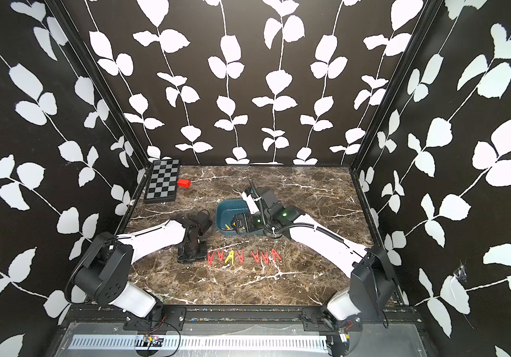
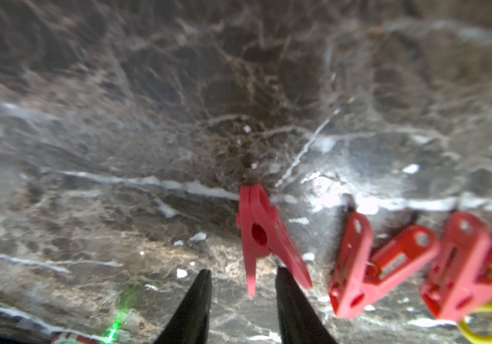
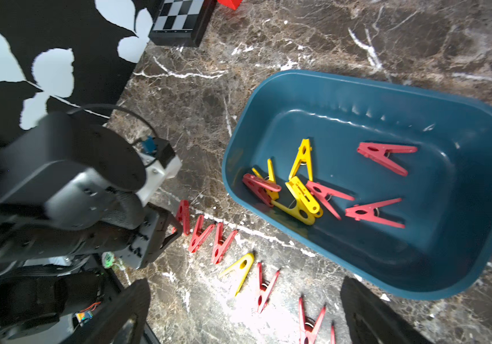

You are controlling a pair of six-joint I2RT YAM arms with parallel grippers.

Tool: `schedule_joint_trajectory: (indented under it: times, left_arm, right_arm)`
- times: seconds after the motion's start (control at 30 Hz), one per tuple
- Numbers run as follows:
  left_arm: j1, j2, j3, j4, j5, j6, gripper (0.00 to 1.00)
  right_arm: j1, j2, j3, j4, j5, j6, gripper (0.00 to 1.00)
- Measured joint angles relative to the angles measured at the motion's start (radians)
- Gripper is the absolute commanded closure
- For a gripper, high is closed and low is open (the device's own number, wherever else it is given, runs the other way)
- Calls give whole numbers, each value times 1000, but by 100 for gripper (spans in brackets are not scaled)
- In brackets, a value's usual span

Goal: Take the clothespins out of the storage box
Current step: Place the clothespin at the center of the board, then pick up the clothespin from the storage box.

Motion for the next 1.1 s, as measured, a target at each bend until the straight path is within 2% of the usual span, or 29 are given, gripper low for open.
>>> schedule_joint_trajectory:
  times: [0.1, 0.2, 0.27, 0.37, 0.5, 0.63, 0.67, 1.1]
  left_arm:
    - [0, -31, 51, -30, -13, 0, 51]
    - [0, -67, 103, -43, -23, 5, 35]
    - [0, -95, 131, -40, -29, 5, 19]
    - [0, -137, 154, -25, -35, 10, 8]
    - [7, -167, 193, -10, -36, 23, 3]
    - [14, -168, 237, 18, -35, 43, 3]
    - [18, -168, 248, 23, -33, 49, 2]
    - [137, -168, 280, 93, 0, 84, 1]
  right_arm:
    - [-5, 37, 41, -28, 25, -24, 1]
    - [-19, 72, 67, -44, 29, -39, 5]
    - [-39, 100, 88, -60, 30, -50, 9]
    - [-64, 151, 128, -76, 35, -76, 15]
    - [-85, 221, 185, -97, 46, -115, 27]
    - [-90, 293, 238, -116, 46, -158, 46]
    - [-90, 313, 251, -119, 45, -168, 48]
    - [-90, 522, 369, -157, 24, -227, 54]
